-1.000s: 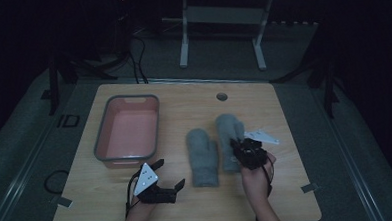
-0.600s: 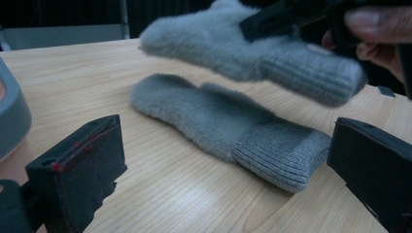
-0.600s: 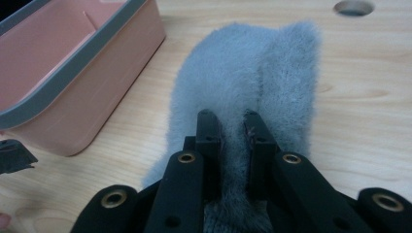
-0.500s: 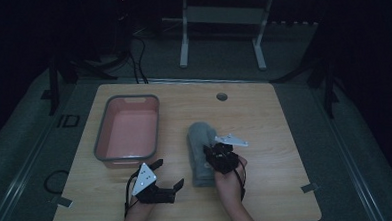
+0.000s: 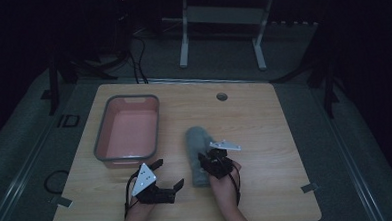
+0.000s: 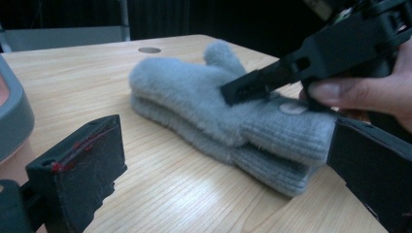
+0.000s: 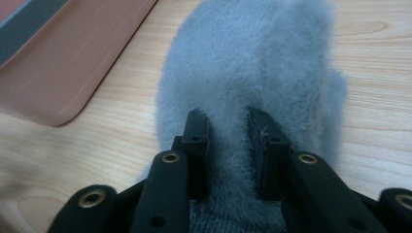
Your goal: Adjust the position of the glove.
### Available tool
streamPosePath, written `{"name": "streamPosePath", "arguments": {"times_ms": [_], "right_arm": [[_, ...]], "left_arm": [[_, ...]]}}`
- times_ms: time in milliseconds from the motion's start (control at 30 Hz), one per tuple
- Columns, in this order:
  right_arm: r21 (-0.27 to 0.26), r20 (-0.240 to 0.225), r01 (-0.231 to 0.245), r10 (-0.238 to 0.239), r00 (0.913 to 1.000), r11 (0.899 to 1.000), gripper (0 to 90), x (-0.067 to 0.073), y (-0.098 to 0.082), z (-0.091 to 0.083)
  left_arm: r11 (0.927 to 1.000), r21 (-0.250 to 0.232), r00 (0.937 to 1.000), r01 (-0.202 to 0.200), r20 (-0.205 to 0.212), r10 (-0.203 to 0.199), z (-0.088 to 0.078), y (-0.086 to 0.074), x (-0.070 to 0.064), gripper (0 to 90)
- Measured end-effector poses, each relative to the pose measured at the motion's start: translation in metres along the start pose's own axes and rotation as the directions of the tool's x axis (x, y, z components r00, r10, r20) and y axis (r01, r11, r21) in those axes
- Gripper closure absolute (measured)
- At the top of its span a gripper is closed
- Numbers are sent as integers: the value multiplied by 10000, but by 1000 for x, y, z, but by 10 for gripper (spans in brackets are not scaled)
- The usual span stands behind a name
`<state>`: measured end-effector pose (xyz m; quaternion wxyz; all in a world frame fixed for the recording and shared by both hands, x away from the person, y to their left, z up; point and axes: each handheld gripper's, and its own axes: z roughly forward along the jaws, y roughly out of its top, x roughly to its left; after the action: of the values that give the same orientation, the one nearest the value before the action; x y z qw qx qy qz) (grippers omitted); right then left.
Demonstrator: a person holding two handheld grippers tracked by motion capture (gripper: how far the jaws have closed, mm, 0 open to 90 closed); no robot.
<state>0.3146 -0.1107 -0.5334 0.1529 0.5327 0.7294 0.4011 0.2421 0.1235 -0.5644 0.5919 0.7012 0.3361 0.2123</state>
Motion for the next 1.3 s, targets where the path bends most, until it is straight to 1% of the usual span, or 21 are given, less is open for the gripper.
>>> {"name": "streamPosePath", "arguments": {"times_ms": [133,200,300,333,400,467,500,533,567,633,700,733,767,800,900,933,967,1100,1167,1233,1300], "right_arm": [[60,-174,103,-102,9998,9999,619,1,0,1],[51,-411,97,-95,9991,9999,539,0,2,-3],[71,-543,345,-341,9979,9994,502,-1,8,-10],[173,-700,401,-388,9968,9990,489,-2,10,-13],[-91,-911,667,-672,9936,9977,451,-7,14,-19],[-238,-907,884,-902,9918,9958,391,-11,17,-23],[-238,-907,884,-902,9918,9958,391,-11,17,-23],[-146,-1011,814,-824,9915,9966,356,-19,22,-30],[-191,-1002,951,-966,9903,9953,301,-21,24,-32],[-49,-1421,1190,-1185,9827,9929,181,-26,27,-34],[-91,-1772,1251,-1247,9762,9921,169,-33,31,-36],[-54,-1866,1511,-1495,9710,9885,133,-35,33,-37],[-53,-1778,1770,-1751,9684,9842,128,-36,34,-37],[-248,-1736,2115,-2125,9616,9771,137,-38,36,-39],[-914,-1415,2974,-3080,9408,9504,138,-46,39,-44],[-957,-1318,3165,-3272,9357,9438,138,-50,39,-44],[-919,-1228,3246,-3342,9345,9414,139,-55,40,-45],[-893,-1403,3000,-3102,9403,9497,143,-75,39,-53],[-914,-1524,2868,-2980,9423,9536,143,-81,38,-55],[-758,-1748,2948,-3038,9366,9525,140,-83,36,-55],[-640,-1711,3016,-3082,9358,9513,140,-83,35,-54]], "left_arm": [[10000,-9,10000,27,13,-27,0,0,-1,6],[10000,68,10000,56,-27,-56,-1,0,-1,6],[9996,293,10000,12,-25,-11,1,-1,0,6],[9995,327,10000,12,-14,-12,1,-1,-1,6],[9991,432,10000,-53,38,51,2,0,-1,6],[9985,537,9999,-130,33,128,2,0,-3,6],[9985,537,9999,-130,33,128,2,0,-3,6],[9975,679,9998,-210,25,209,3,0,-4,6],[9968,764,9998,-217,-17,219,3,0,-5,6],[9967,805,9999,-139,-15,141,4,2,-5,6],[9947,1031,9999,27,-109,-16,4,5,-5,6],[9945,1044,9999,114,-106,-104,4,6,-4,6],[9931,1152,9997,230,-70,-223,4,9,-4,6],[9918,1215,9992,389,-38,-387,3,12,-4,6],[9913,1221,9985,484,198,-512,4,19,-4,6],[9911,1232,9982,507,248,-542,5,21,-5,6],[9904,1273,9976,531,365,-582,6,24,-6,6],[9860,1594,9972,486,486,-570,13,33,-8,6],[9818,1812,9968,560,467,-655,17,37,-8,6],[9732,2164,9951,782,422,-893,23,41,-6,6],[9732,2164,9951,782,422,-893,23,41,-6,6]]}}
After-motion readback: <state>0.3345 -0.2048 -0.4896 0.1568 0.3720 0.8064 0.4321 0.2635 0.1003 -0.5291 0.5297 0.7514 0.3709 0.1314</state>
